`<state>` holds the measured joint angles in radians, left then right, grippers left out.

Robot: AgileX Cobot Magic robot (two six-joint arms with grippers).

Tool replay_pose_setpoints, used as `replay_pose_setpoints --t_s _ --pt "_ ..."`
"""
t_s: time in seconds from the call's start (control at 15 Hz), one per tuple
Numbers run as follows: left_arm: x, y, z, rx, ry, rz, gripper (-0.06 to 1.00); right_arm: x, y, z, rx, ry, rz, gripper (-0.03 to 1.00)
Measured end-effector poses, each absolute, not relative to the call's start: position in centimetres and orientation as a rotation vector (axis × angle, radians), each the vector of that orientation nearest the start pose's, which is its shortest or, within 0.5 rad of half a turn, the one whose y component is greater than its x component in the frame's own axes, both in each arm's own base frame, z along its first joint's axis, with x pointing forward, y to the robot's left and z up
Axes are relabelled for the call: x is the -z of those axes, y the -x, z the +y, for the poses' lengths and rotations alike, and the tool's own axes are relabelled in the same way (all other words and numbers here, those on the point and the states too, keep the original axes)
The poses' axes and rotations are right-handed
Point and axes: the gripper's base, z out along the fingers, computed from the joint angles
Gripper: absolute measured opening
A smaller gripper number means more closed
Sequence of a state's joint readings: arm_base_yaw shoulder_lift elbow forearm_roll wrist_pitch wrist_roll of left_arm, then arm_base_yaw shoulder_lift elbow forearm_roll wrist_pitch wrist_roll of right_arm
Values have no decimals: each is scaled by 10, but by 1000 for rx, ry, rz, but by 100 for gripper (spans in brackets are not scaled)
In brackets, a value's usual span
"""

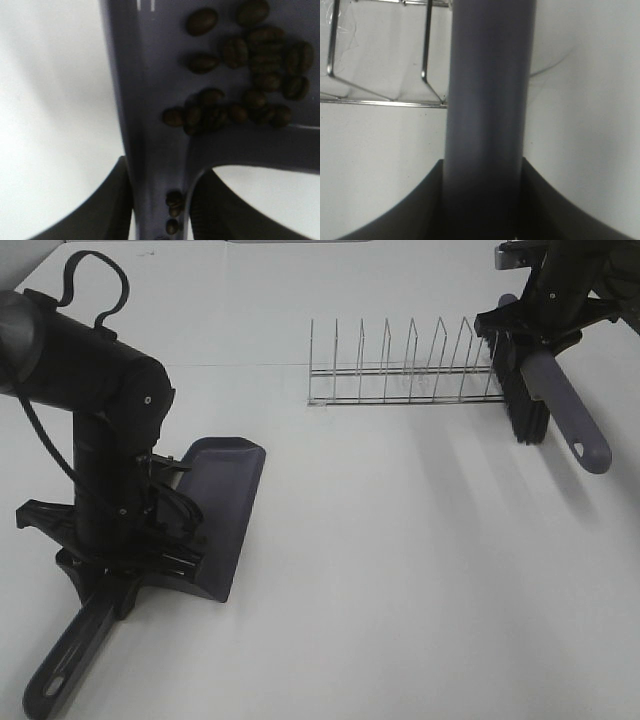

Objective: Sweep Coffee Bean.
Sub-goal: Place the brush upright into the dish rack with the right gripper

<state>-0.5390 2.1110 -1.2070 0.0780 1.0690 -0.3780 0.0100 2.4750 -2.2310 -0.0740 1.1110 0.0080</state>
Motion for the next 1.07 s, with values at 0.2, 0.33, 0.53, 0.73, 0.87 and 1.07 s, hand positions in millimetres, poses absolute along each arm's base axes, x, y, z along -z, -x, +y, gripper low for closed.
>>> replay_pose_setpoints --t_s 0.2,0.33,0.53,0.73,0.87,1.07 --pt "-91 -293 -168 -331 -355 3360 26 -162 -524 -1 99 47 2841 27" --pt "-92 -293 -168 -330 -358 3360 26 -162 -524 -1 99 47 2841 27" --pt "-92 -293 -168 -329 -358 3359 26 -162 -524 -1 99 47 2840 33" --pt "-92 -293 -168 -329 -360 3359 26 -162 -525 -4 101 39 2833 61" --pt "-92 -293 -168 -328 -360 3358 26 -165 -525 -3 90 35 2821 65" --pt "-94 -294 -169 -312 -359 3345 26 -186 -524 -1 57 23 2777 66"
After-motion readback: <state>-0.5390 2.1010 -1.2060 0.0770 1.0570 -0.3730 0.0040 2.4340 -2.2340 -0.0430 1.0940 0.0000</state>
